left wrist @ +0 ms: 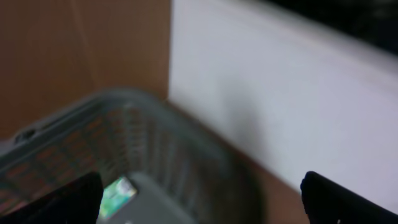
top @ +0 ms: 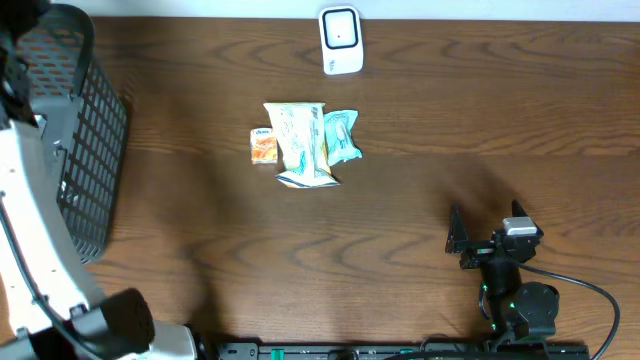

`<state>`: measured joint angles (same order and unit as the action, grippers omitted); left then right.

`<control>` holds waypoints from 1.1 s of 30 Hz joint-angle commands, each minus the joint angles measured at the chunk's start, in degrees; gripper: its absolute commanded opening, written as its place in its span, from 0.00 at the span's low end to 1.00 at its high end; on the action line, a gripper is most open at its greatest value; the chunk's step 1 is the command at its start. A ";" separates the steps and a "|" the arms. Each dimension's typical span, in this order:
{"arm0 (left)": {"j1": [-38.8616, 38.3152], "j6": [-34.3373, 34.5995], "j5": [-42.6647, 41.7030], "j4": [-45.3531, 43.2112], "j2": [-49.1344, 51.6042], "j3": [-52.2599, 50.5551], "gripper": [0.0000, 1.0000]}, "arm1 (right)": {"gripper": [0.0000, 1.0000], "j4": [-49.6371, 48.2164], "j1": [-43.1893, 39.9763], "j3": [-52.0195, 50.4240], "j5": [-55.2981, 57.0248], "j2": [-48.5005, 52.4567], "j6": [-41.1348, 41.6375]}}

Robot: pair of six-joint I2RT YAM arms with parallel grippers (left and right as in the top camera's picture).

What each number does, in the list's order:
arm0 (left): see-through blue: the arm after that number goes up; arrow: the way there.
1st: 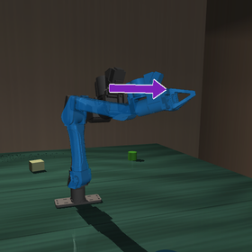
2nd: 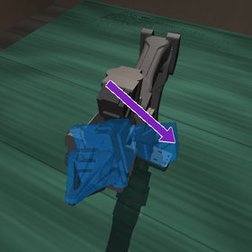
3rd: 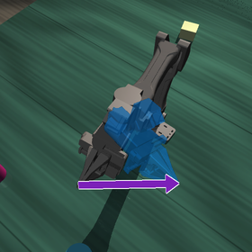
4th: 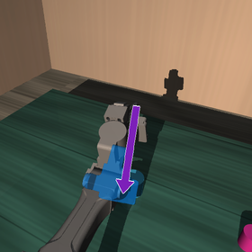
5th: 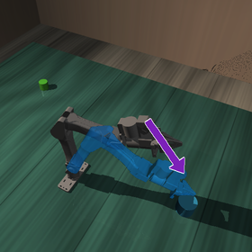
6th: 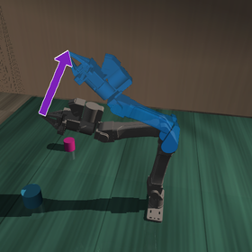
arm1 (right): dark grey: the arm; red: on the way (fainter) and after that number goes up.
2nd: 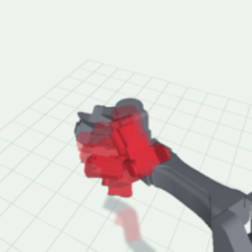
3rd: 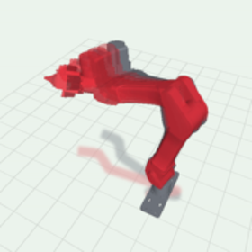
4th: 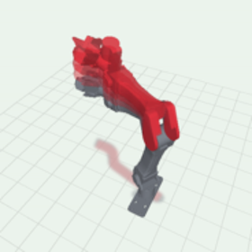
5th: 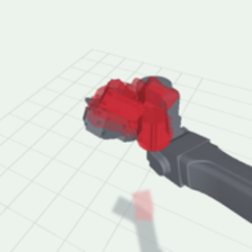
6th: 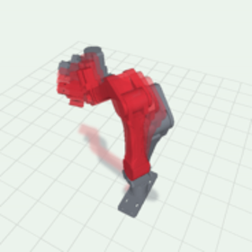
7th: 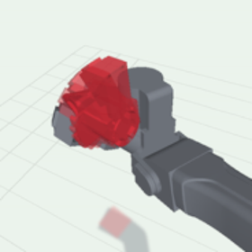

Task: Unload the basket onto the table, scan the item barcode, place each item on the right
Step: 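Release the orange pack beside the cream packet and withdraw left arm, then reach the left gripper into the basket and grasp the green Kleenex pack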

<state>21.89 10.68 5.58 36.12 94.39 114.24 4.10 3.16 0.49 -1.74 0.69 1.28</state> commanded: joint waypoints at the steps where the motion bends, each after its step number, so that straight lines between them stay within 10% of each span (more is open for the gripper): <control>1: 2.49 -0.85 3.21 1.40 1.11 0.22 1.00 | 0.99 0.17 0.22 -0.17 0.07 -0.37 0.81; 15: 7.58 -34.97 4.57 1.16 14.53 -0.50 0.91 | 0.99 0.17 0.22 -0.17 0.09 -0.37 0.81; 33: 13.75 -47.80 2.38 0.00 31.85 -0.55 0.70 | 0.99 0.17 0.22 -0.17 0.09 -0.37 0.81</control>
<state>36.10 -33.47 9.06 36.99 124.44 113.86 4.10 3.16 0.49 -1.72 0.69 1.26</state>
